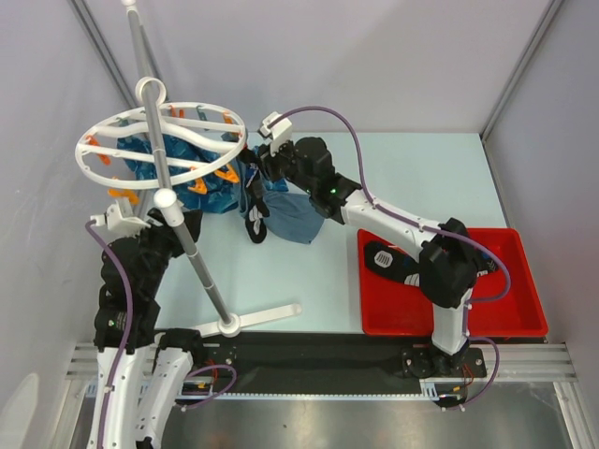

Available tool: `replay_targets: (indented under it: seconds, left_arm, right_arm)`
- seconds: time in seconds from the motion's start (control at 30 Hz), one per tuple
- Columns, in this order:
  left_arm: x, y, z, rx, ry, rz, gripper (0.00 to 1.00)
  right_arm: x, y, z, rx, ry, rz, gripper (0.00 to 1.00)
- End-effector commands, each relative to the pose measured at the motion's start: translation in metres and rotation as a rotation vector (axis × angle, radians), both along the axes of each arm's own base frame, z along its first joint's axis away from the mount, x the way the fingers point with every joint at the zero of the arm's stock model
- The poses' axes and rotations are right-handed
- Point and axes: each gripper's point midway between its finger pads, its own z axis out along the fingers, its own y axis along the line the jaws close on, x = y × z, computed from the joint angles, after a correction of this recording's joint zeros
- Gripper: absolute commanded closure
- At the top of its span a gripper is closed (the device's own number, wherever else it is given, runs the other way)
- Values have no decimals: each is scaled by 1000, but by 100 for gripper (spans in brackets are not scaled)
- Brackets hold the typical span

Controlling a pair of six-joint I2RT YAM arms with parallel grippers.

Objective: Clip the socks to the hanger
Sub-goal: Clamp the sock onto the hanger.

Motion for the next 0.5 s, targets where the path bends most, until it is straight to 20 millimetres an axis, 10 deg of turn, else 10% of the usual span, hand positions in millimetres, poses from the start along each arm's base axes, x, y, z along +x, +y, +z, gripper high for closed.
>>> replay_targets:
  seconds: [0.0,0.47]
  left_arm:
    - [-1,-12,42,-2,-107,-69,40]
    - [-9,-9,53,20,-105,-59,38]
  right_arm:
    - [-3,-10,23,44,-37,5,66]
    - [-39,-36,40,40,11,44,26]
